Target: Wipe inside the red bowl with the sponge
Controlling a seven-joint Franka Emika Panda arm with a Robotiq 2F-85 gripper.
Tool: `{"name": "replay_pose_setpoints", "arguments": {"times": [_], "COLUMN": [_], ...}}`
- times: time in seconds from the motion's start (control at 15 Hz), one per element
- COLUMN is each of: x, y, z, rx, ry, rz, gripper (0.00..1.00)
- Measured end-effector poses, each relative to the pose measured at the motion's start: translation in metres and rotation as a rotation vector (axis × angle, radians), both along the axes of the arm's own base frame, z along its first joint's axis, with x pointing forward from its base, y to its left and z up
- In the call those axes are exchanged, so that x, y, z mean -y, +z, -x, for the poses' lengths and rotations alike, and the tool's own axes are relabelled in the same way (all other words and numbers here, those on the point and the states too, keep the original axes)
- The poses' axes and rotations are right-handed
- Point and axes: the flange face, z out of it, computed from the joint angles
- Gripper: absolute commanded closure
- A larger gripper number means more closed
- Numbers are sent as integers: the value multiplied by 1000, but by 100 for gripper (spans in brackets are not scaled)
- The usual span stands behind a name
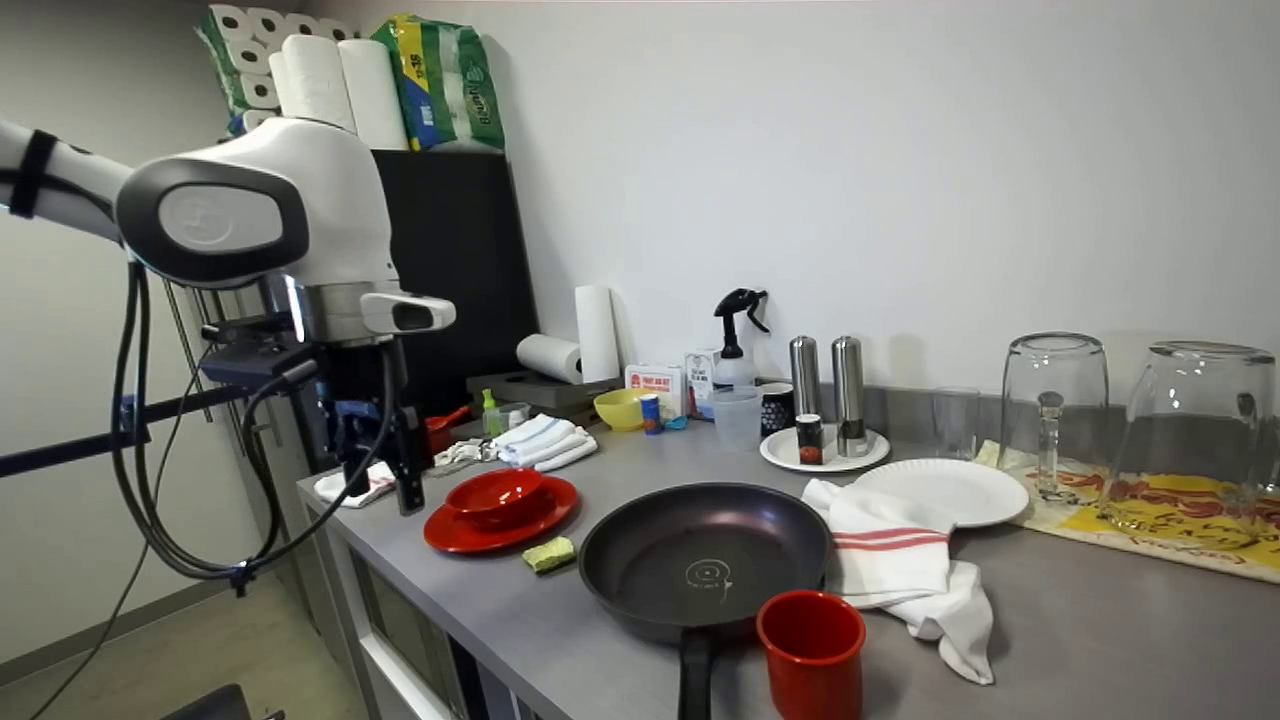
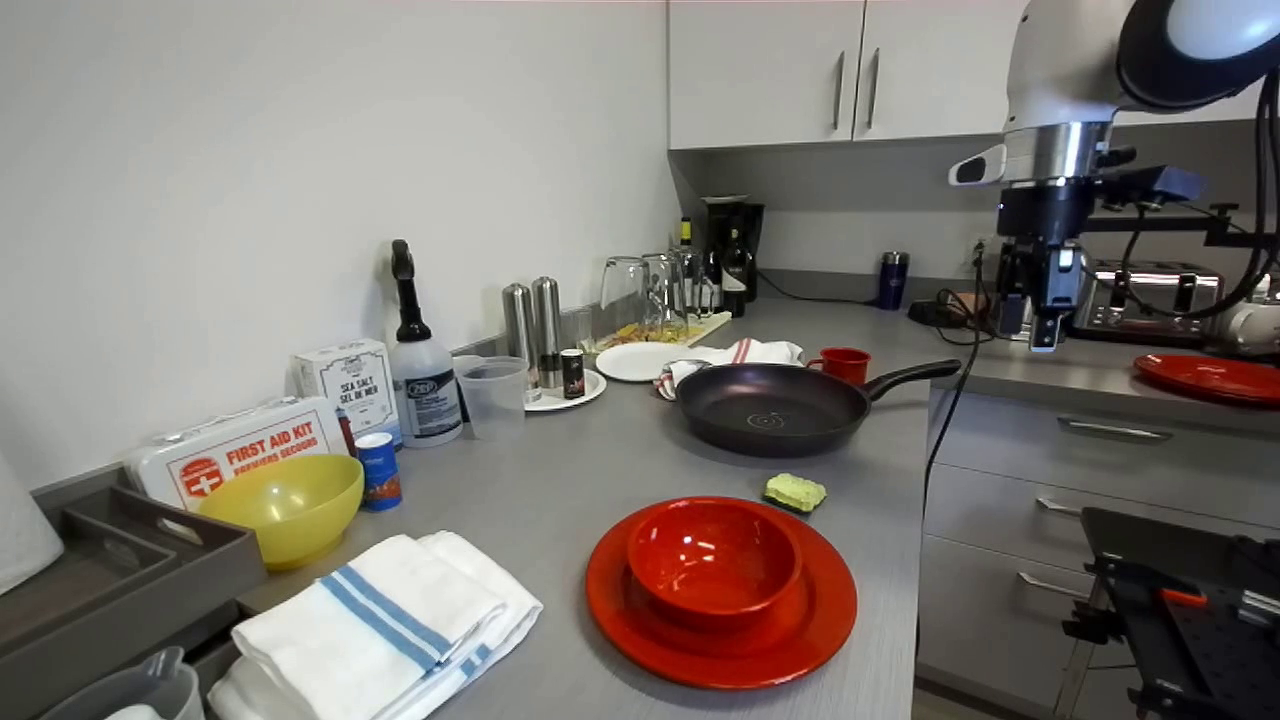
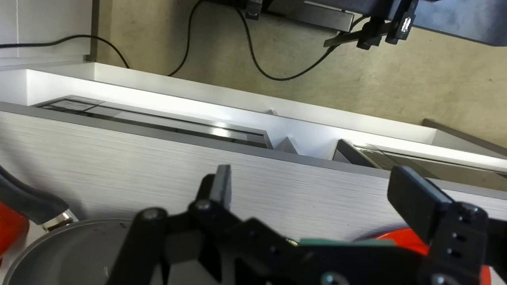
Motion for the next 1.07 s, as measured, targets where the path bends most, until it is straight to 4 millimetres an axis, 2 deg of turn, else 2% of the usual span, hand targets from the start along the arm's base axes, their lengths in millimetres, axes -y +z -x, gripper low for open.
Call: {"name": "replay_pose_setpoints", "arguments": {"times": [0.2, 0.4, 0.6, 0.8, 1.07], "x": [-16, -51, -87, -111, -124], "y": [-21, -34, -38, -34, -37], "z": [-15, -30, -45, -71, -110], "rx": [-7, -7, 17, 96, 158], "ry": [42, 107, 122, 55, -99], "rz": [9, 10, 11, -6, -35], "gripper": [0, 0, 0, 0, 0]}}
